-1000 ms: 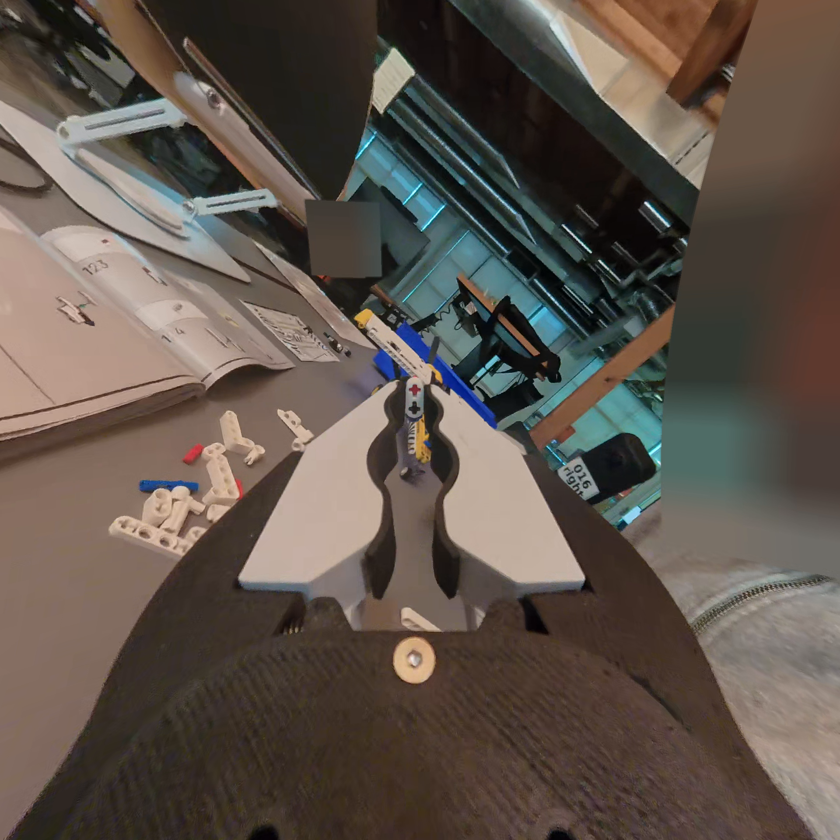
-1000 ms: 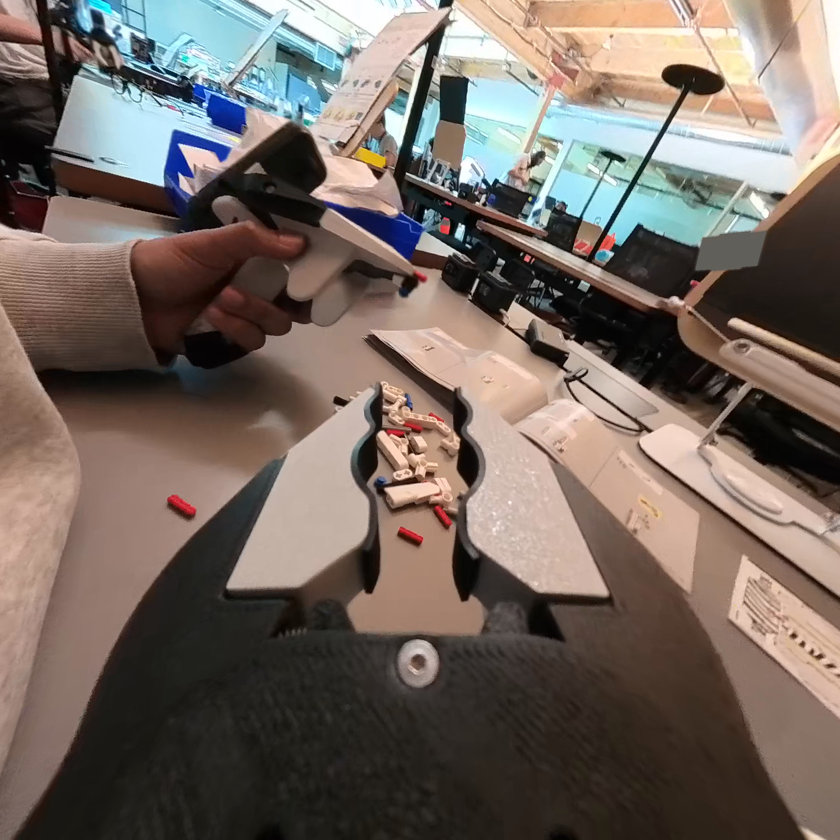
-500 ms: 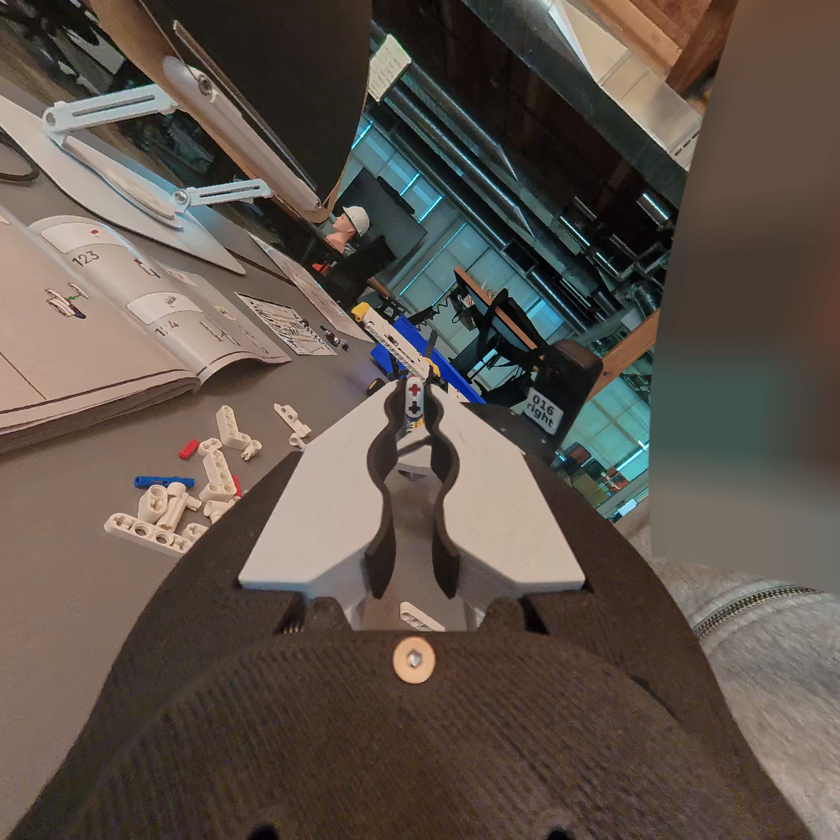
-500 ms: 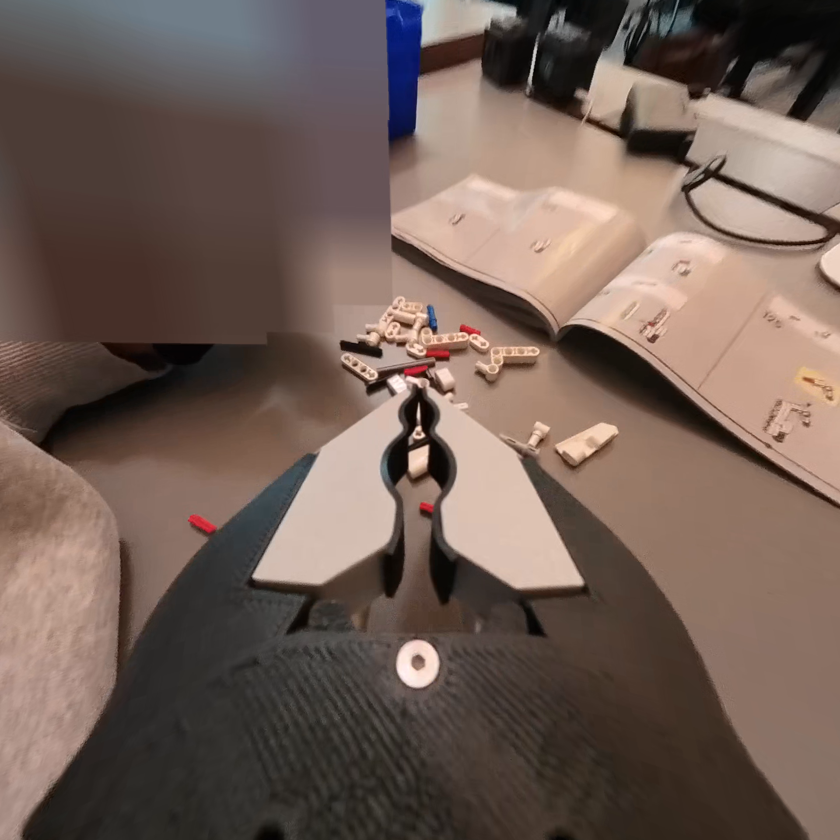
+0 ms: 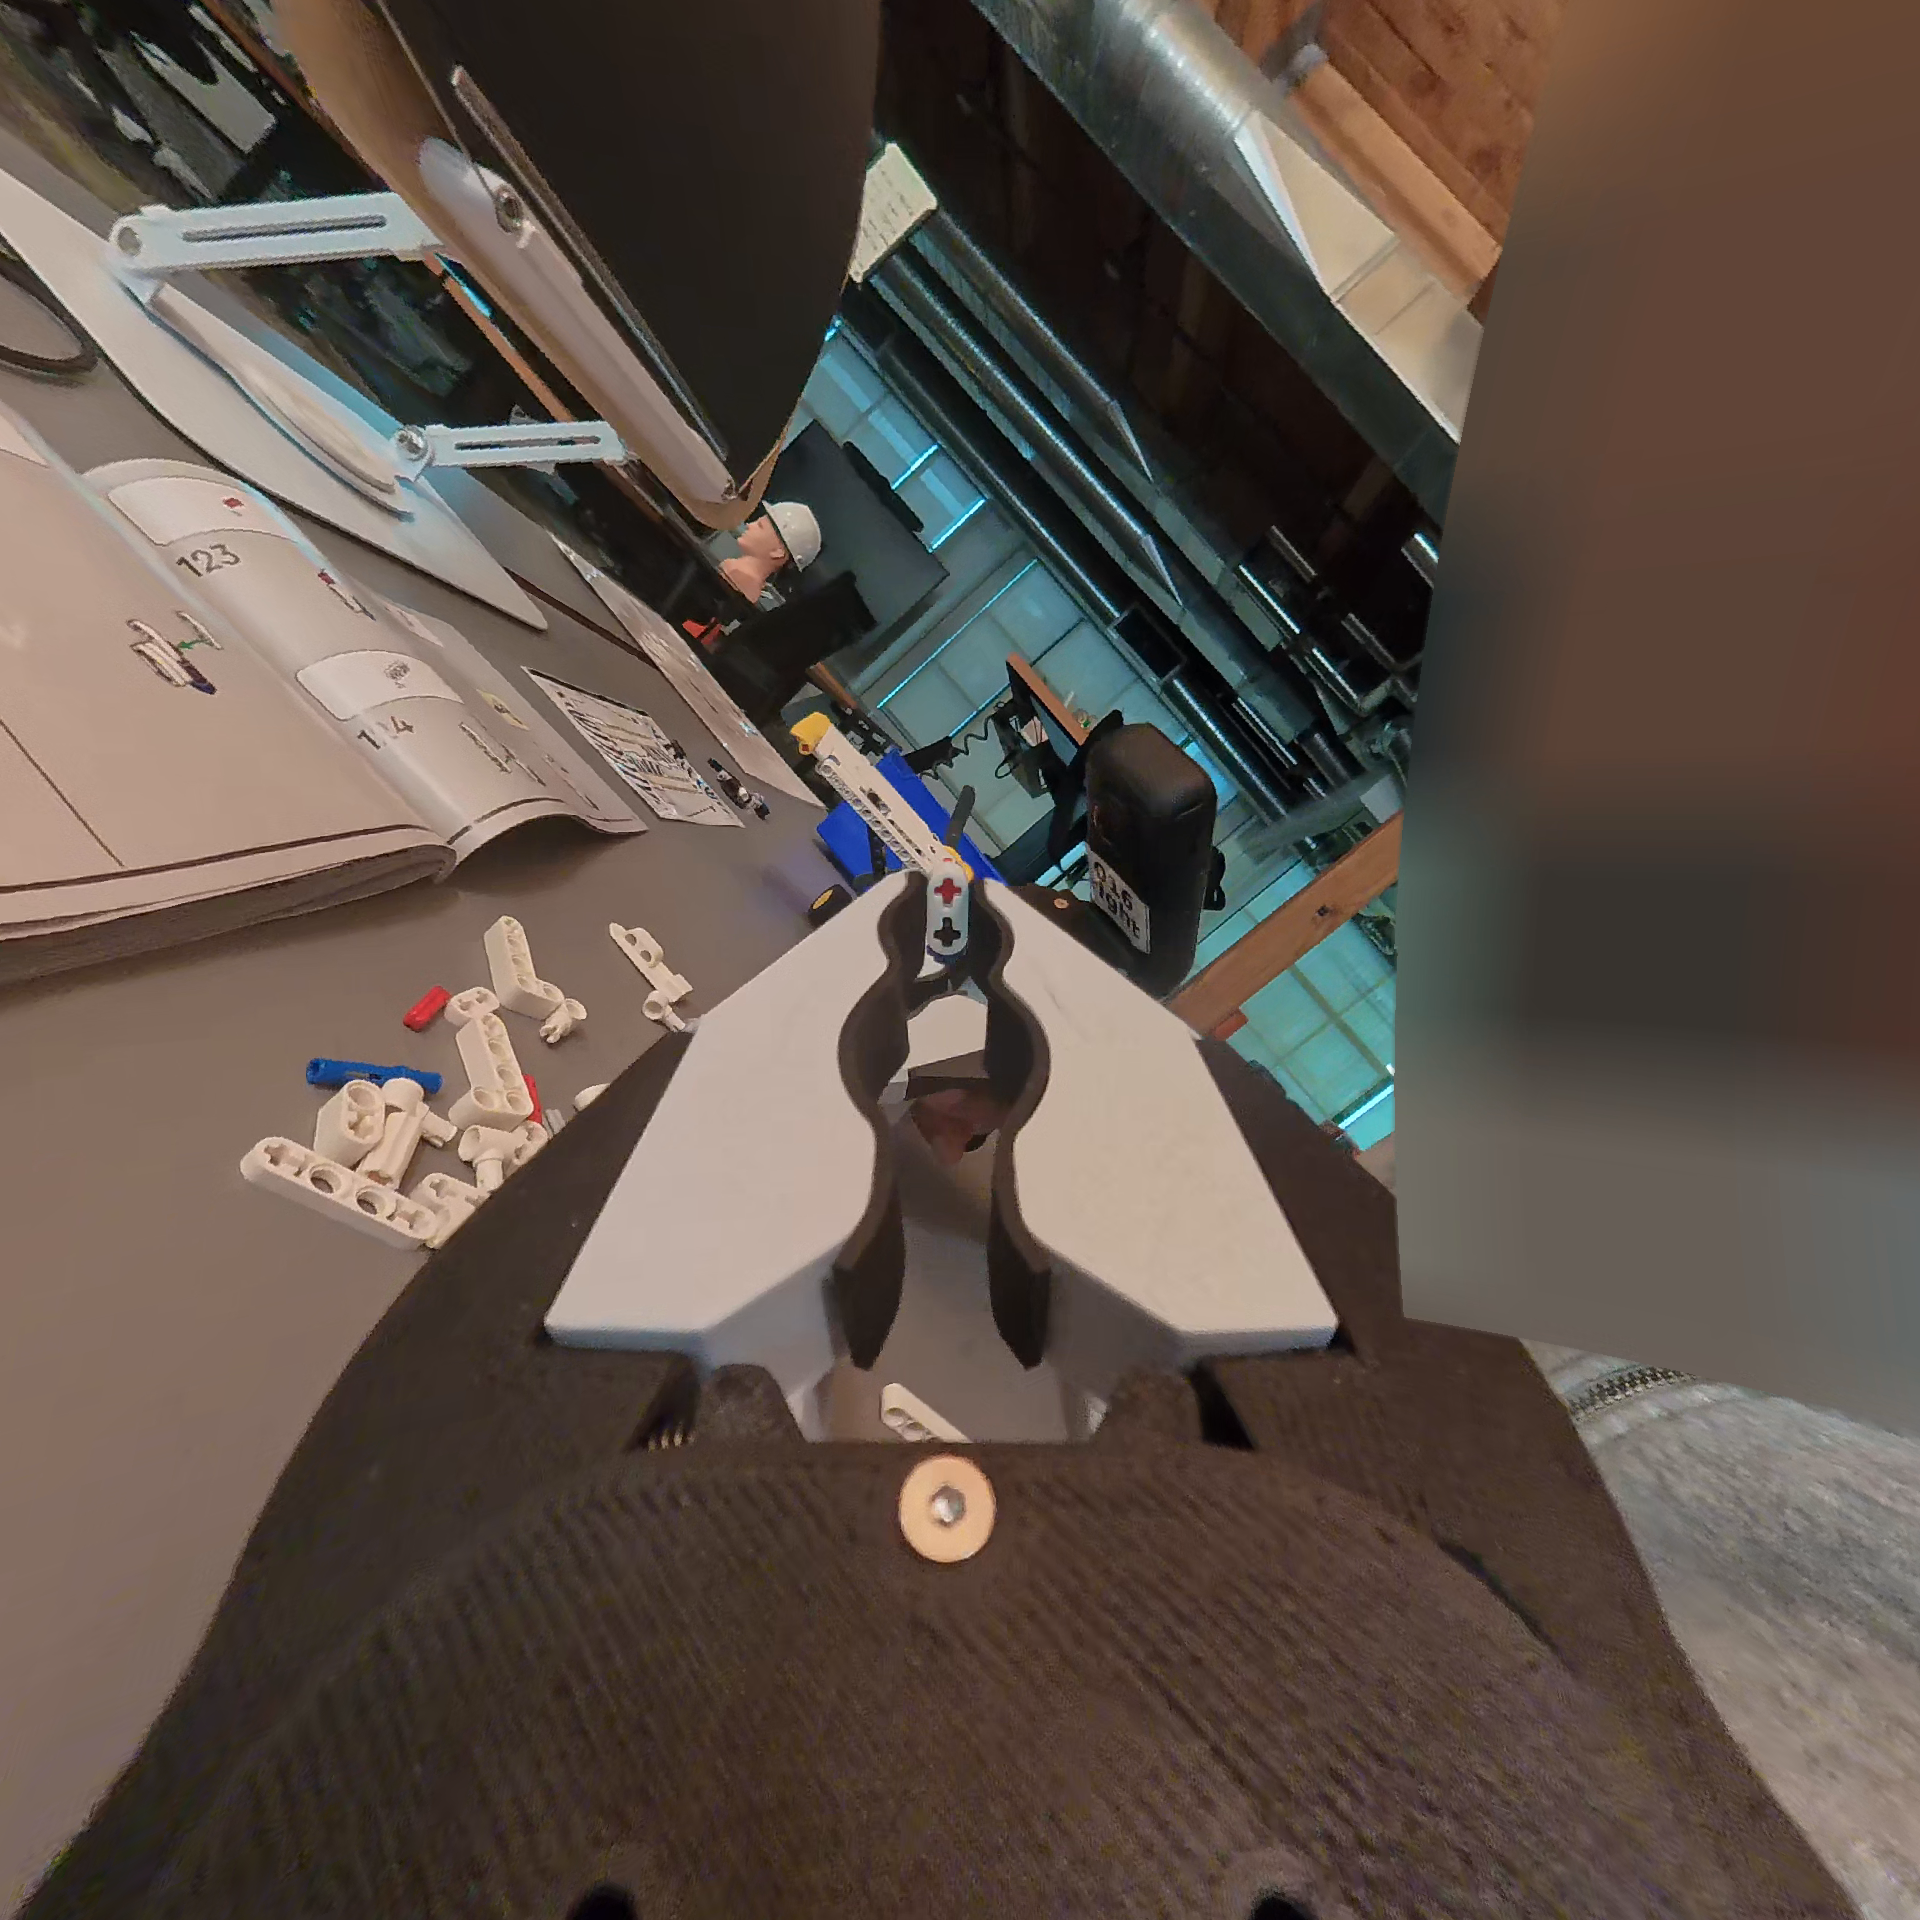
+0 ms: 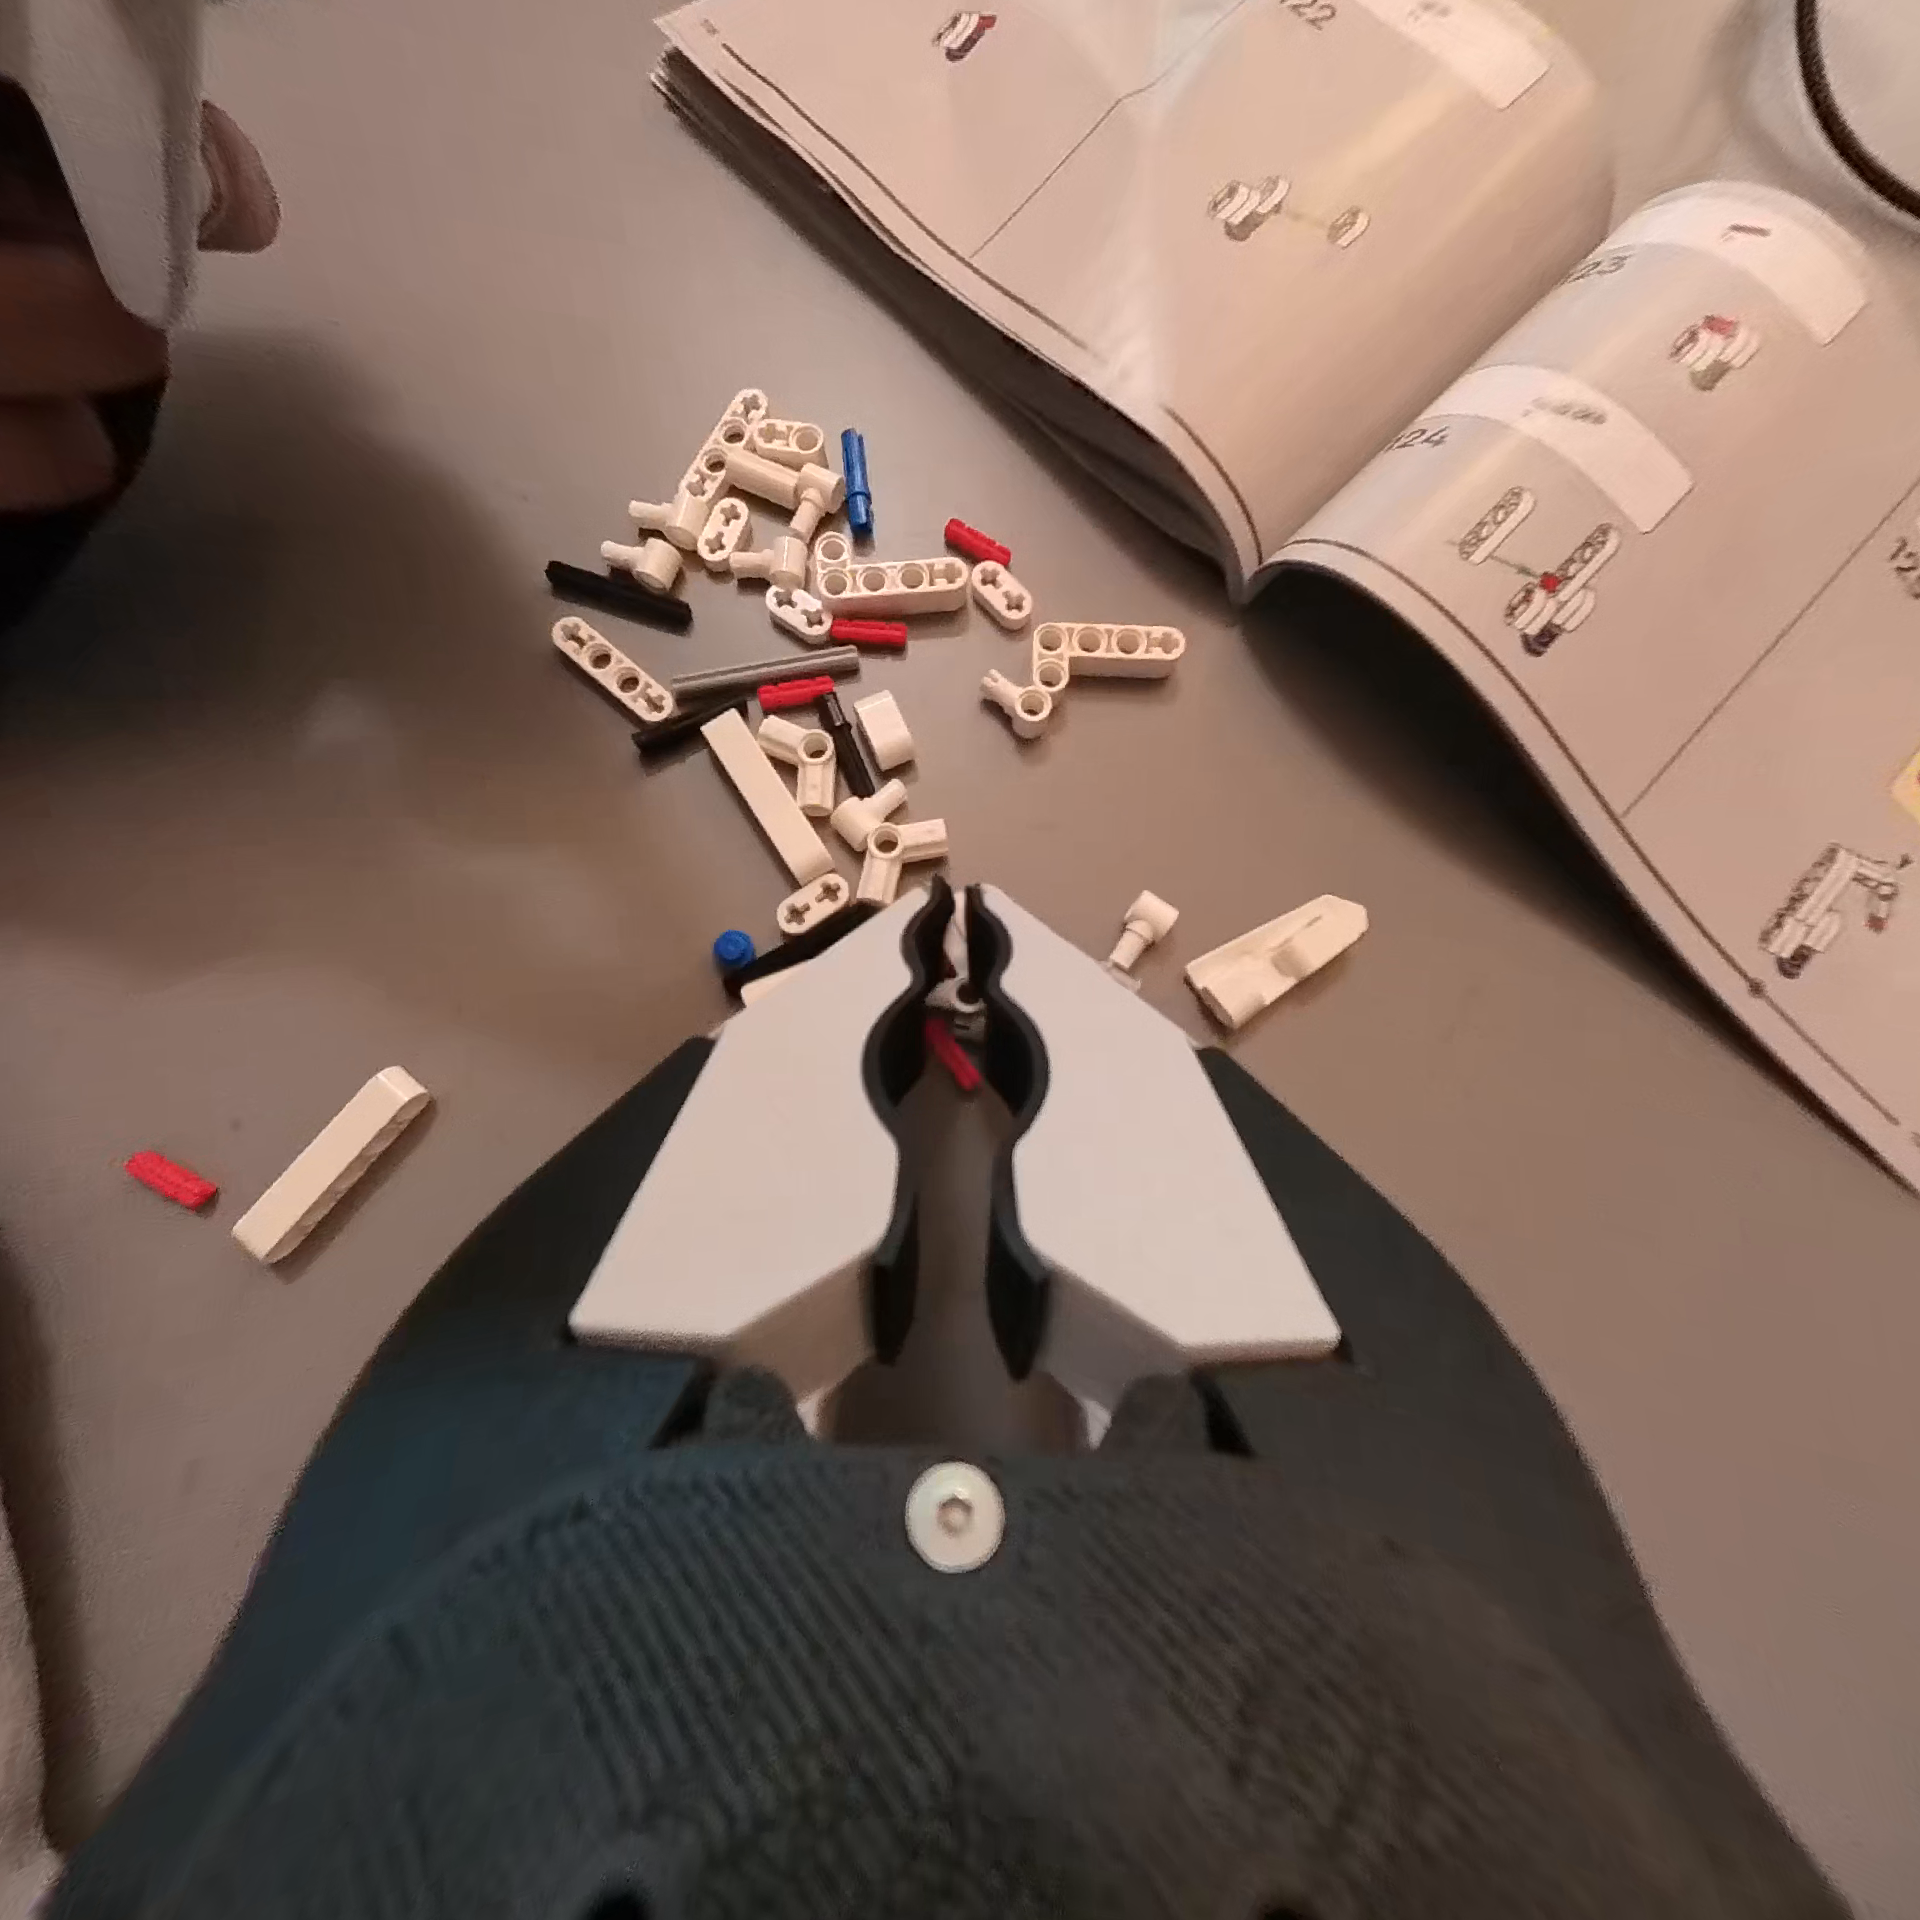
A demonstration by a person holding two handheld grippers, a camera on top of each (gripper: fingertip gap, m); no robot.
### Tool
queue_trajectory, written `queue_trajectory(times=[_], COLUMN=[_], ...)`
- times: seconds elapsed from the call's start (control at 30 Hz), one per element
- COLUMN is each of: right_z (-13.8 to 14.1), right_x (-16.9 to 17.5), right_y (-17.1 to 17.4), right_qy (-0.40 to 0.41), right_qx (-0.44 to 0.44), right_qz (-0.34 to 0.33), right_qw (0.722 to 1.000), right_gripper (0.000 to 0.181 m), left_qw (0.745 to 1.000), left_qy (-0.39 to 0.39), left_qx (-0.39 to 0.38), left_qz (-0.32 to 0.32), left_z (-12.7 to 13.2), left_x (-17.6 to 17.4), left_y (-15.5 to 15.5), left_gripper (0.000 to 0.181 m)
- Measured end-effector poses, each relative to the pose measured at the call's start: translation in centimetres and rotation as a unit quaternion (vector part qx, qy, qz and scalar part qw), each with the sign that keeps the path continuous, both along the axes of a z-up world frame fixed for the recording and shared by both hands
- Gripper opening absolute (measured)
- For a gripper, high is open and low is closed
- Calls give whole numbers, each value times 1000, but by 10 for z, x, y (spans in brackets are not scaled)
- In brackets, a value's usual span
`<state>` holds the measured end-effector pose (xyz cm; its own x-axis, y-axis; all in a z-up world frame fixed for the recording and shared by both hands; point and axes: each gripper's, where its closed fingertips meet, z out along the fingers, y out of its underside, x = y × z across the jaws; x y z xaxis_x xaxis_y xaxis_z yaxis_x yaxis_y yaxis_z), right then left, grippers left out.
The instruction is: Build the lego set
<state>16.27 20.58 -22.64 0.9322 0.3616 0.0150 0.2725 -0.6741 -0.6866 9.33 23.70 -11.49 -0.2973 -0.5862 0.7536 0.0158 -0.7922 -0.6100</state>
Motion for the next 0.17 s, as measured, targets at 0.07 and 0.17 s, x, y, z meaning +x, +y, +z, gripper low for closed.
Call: queue_trajectory(times=[0.07,0.17], right_z=[0,0], right_x=[-1,-2], right_y=[-2,-6], right_qy=[16,39], right_qx=[-10,-30], right_qz=[3,10], right_qw=[1000,999], right_gripper=[3,7], left_qw=[1000,1000], left_qy=[-1,0], left_qx=[-3,-3], left_qz=[-1,-1], left_z=[0,0], left_x=[0,0], left_y=[0,0], left_gripper=[5,5])
